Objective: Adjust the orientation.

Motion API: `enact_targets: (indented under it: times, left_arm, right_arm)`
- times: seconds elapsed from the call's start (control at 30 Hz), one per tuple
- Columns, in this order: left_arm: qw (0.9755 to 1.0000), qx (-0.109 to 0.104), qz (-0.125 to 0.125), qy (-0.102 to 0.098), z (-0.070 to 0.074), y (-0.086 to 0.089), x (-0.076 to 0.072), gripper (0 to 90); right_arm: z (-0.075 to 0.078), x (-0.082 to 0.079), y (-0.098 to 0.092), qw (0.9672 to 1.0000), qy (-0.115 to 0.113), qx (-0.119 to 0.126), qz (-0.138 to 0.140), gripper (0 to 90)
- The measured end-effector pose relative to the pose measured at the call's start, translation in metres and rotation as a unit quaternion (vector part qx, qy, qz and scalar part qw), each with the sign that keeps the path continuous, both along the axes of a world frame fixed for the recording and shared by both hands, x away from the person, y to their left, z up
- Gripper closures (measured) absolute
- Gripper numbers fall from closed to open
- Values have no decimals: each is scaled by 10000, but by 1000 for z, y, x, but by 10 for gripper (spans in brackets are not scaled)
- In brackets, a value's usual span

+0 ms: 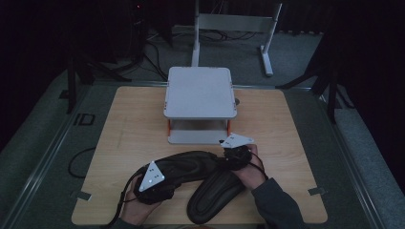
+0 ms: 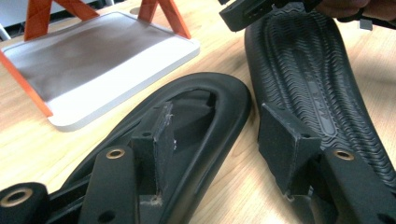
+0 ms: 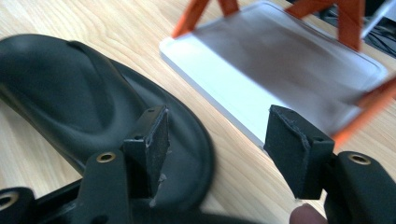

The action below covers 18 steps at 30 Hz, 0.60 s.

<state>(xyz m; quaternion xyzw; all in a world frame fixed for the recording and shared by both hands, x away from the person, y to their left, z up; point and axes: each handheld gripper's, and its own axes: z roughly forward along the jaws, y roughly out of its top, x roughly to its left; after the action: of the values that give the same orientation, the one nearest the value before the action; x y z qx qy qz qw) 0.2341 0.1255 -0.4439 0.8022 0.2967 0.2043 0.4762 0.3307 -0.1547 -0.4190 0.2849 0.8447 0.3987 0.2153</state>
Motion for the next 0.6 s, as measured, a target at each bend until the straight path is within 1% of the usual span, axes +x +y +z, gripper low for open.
enact_targets:
  times: [0.2, 0.4, 0.43, 0.47, 0.57, 0.6]
  left_arm:
    - [9998, 90, -145, -45, 1, -13, -2, 443]
    - [9995, 156, -259, 11, -5, -29, 0, 433]
    - [9994, 193, -291, 23, -6, -33, 0, 433]
    - [9993, 197, -305, 34, -7, -35, 1, 433]
    - [9992, 200, -355, 31, -8, -41, 2, 433]
    - [9991, 207, -377, 25, -9, -44, 2, 433]
  right_arm:
    - [0, -1, -33, 9994, 19, 67, -338, 395]
    - [3, -6, -61, 9980, 7, 125, -624, 395]
    - [3, -7, -65, 9977, -1, 137, -670, 395]
    - [4, -9, -73, 9970, -11, 169, -754, 395]
    - [4, -12, -86, 9957, -29, 208, -907, 395]
    - [4, -12, -86, 9957, -29, 208, -907, 395]
